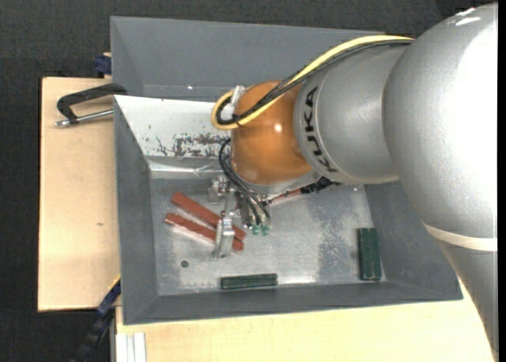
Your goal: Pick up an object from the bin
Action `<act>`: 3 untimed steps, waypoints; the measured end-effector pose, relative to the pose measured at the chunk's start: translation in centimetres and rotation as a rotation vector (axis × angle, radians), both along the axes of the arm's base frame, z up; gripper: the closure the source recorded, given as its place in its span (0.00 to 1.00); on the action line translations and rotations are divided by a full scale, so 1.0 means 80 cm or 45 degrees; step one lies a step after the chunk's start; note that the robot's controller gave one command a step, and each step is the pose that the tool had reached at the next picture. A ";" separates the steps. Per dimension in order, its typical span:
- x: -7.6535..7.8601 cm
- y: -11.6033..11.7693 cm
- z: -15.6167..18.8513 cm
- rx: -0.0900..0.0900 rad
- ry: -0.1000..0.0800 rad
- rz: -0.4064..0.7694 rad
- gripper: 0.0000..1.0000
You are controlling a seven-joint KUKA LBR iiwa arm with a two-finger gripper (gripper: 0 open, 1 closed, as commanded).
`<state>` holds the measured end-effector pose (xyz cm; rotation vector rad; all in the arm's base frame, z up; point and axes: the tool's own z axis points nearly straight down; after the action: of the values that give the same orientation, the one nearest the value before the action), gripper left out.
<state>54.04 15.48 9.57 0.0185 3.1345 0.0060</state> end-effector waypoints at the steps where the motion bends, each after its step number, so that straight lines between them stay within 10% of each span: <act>1: 0.078 -0.022 -0.030 -0.003 0.001 0.294 1.00; 3: 0.074 -0.009 -0.030 -0.006 0.000 0.372 1.00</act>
Offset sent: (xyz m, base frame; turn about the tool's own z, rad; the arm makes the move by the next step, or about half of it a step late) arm 0.0000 0.0000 0.0000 0.0000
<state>59.97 14.80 7.18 -0.4377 3.1047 -0.0001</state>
